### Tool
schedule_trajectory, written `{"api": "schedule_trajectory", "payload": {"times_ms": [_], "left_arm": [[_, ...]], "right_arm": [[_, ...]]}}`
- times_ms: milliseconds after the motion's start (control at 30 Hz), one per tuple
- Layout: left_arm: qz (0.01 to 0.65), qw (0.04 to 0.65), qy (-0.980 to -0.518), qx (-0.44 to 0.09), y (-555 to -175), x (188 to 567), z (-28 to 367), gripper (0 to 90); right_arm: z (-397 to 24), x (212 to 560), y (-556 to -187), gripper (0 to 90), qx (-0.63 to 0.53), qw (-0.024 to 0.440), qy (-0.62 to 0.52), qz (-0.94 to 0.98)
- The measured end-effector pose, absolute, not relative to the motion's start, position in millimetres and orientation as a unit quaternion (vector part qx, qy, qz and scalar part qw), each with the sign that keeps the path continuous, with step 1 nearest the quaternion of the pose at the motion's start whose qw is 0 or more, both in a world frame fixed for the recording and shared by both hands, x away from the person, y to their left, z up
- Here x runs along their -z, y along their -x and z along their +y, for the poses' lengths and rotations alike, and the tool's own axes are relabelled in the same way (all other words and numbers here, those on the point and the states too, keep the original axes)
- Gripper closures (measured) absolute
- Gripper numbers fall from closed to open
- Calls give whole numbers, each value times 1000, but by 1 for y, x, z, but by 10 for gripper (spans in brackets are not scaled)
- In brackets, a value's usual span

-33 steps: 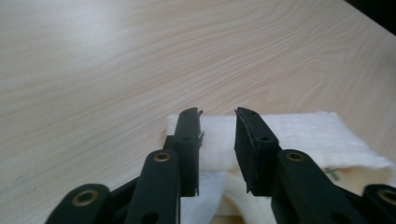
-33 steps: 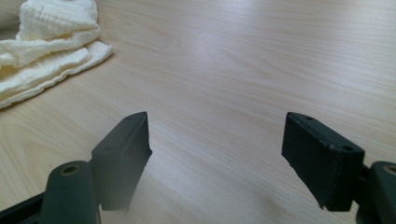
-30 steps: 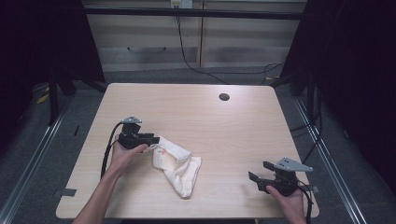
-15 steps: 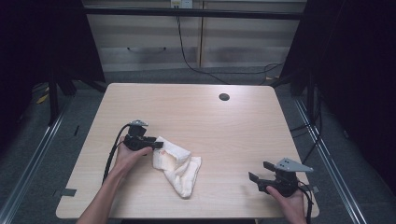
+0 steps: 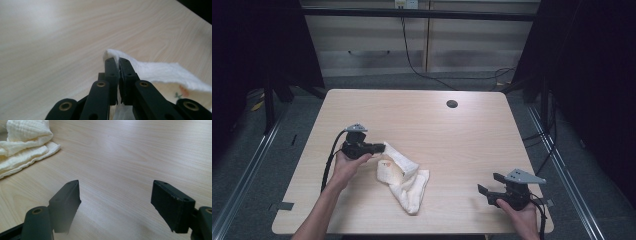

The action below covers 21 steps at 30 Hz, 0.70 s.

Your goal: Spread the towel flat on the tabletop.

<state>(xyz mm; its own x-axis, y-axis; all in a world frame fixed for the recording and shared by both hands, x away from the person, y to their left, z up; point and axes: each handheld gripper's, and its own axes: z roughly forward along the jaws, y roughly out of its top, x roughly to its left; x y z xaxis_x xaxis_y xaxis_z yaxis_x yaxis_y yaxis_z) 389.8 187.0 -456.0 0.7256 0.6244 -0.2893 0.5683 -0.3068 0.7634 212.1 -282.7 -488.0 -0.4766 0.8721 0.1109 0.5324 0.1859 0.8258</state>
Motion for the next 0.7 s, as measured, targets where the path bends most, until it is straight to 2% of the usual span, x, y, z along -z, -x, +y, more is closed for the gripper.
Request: {"api": "schedule_trajectory", "payload": {"times_ms": [333,700], "left_arm": [[341,496,-797,-51,-387,410,178,865],[298,547,-777,-93,-397,329,157,866]], "right_arm": [[-282,488,-212,231,-430,196,-472,745],[-282,488,-212,231,-429,197,-472,745]]}}
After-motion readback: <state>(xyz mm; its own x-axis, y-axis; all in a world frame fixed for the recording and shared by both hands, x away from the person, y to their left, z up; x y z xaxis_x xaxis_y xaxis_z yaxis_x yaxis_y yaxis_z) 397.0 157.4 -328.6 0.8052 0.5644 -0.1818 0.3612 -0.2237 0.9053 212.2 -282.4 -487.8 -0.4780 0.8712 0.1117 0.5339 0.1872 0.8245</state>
